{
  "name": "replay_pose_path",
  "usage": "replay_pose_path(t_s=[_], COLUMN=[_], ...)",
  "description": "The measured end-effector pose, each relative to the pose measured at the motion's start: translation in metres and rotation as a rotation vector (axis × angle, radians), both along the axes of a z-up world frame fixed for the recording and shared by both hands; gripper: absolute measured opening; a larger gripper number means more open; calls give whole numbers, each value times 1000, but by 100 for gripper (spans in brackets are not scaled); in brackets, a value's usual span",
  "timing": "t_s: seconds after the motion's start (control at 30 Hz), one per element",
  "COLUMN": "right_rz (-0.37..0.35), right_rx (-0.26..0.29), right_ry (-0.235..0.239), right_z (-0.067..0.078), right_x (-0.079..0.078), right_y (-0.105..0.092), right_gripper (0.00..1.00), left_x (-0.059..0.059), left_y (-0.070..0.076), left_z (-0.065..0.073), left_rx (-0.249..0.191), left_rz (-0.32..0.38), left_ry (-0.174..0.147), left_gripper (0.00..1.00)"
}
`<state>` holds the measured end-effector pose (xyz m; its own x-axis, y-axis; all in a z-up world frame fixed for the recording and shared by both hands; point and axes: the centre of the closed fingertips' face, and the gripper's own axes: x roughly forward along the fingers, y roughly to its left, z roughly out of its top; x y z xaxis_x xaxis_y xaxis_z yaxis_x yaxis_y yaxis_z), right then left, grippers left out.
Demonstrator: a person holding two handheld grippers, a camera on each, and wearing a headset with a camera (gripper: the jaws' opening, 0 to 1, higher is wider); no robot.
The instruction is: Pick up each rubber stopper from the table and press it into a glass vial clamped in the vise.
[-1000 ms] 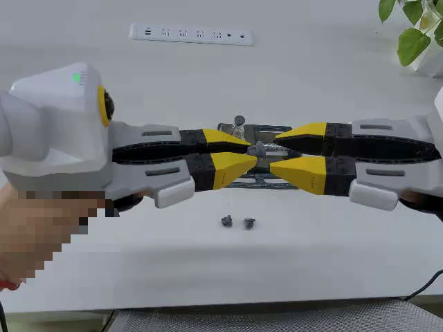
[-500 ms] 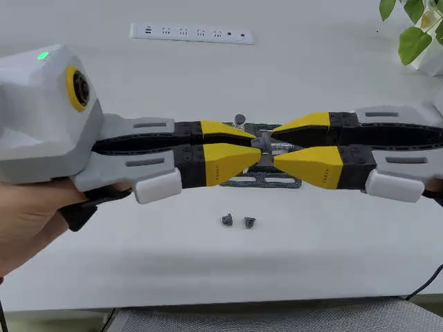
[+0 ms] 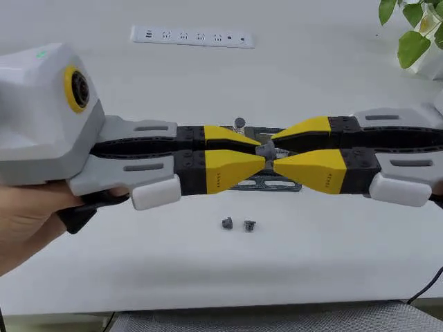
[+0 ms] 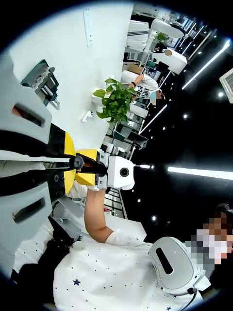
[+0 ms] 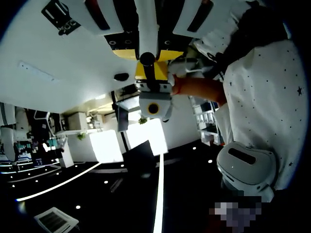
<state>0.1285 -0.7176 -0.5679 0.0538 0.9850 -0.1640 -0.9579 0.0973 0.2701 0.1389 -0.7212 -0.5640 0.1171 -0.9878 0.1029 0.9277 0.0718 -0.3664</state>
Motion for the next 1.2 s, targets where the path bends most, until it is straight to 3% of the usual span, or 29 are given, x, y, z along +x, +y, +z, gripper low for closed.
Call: replay_pose_path(t_s=[0.53,1.2], right_rz=[16,32], right_rx=[3,5], right_ry=[0,-22], right_z=[3,7], right_x=[2,3], right_y=[-1,-2], right_gripper=[8,7], left_x=[-1,0], left_y=[0,3], left_z=[1,5], left_rx=[6,-21], left_rz=[-16,-26], left_ry=[0,17], left_gripper=[3,3])
